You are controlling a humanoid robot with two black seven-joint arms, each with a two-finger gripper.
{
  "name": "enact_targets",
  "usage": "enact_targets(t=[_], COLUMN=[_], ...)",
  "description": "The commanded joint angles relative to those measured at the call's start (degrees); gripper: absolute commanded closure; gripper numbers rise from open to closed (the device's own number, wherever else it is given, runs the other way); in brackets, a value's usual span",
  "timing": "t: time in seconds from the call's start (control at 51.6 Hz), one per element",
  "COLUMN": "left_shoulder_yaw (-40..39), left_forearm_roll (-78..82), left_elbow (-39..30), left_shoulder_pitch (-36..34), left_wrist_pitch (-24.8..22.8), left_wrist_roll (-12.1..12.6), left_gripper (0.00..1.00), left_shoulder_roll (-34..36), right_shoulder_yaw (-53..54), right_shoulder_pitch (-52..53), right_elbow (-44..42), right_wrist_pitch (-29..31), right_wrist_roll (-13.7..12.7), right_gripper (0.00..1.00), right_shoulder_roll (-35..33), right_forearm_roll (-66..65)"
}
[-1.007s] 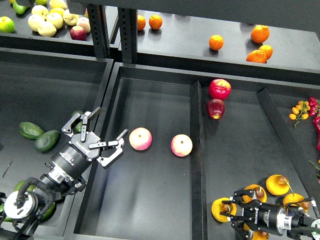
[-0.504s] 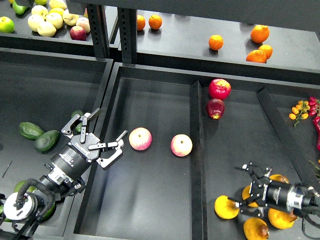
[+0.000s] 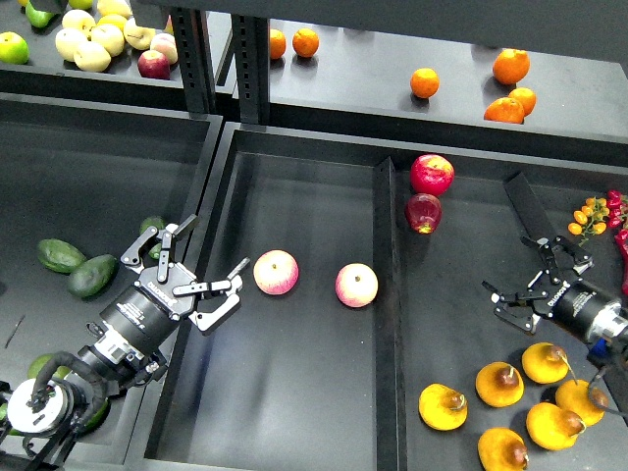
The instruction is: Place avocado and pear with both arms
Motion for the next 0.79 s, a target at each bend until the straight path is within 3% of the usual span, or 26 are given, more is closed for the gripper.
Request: enact_targets(t=[0.0,0.174,0.504,0.775], left_shoulder_yaw=[0.2,0.3,2.6,4.1], left_forearm_roll=[0.0,0.0,-0.8,-1.1], left_elbow=[0.3,1.7,4.5,4.6], left_shoulder_pitch=[0.0,0.0,-0.1,-0.5], left_wrist_pitch=[0.0,0.0,0.0,0.0], left_wrist_roll=[0.0,0.0,0.0,0.0], left_gripper=[0.01,0.01,0.01,0.01], left_shoulder_roll=[0.0,0.0,0.0,0.0], right_shoulder_yaw=[11.2,21.9,22.2,18.3], right_shoulder_pitch=[-4.6,-10.4,-27.4,-33.6], right_elbow=[1.1,8.2,29.2,34.7], right_wrist_pitch=[0.2,-0.2,0.2,0.2], right_wrist_roll=[0.0,0.0,0.0,0.0], right_gripper=[0.01,0.01,0.01,0.01], right_shoulder_roll=[8.7,17.5,17.6,17.6], right_forearm_roll=[0.1,0.3,0.4,0.1])
